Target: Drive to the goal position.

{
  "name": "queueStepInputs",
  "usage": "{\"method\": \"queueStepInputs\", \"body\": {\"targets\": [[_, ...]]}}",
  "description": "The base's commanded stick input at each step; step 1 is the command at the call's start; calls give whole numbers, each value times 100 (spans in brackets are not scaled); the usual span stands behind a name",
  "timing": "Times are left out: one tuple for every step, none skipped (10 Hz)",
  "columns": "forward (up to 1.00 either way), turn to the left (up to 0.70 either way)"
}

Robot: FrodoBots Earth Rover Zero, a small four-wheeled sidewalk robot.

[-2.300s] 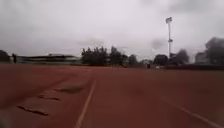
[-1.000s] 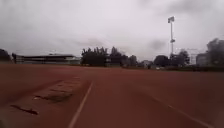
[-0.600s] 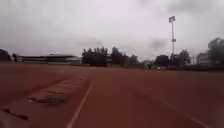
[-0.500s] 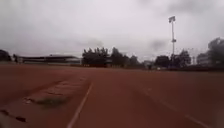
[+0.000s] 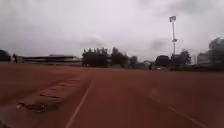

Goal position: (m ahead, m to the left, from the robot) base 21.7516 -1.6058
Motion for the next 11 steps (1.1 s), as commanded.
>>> {"method": "queueStepInputs", "body": {"targets": [[50,0],[50,0],[50,0],[50,0],[50,0],[50,0],[50,0],[50,0],[50,-27],[50,-43],[50,-16]]}}
